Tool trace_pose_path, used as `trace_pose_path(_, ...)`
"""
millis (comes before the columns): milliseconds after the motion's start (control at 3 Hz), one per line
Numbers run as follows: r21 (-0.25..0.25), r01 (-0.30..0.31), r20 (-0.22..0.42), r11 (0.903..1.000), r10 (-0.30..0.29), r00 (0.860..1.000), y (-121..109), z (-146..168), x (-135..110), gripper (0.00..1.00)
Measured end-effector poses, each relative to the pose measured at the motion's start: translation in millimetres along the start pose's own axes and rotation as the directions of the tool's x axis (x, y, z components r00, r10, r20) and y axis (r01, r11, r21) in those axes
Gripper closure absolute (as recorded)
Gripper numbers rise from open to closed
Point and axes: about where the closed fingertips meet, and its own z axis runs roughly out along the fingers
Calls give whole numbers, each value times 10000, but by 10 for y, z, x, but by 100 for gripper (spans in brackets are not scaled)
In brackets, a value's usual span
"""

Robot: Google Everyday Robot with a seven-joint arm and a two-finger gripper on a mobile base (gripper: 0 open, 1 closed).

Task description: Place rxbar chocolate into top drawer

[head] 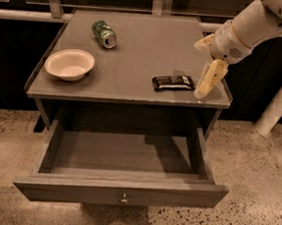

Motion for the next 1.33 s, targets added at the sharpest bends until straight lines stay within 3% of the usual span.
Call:
trace_pose_path(333,1,-8,4,10000,8,10000,0,1,2,0)
trace_pose_path(1000,34,-1410,853,9900,1402,9864,-88,285,197,0)
trace_pose_path(1333,-218,-1697,1167,9853,1711,9783,-158,496,167,0)
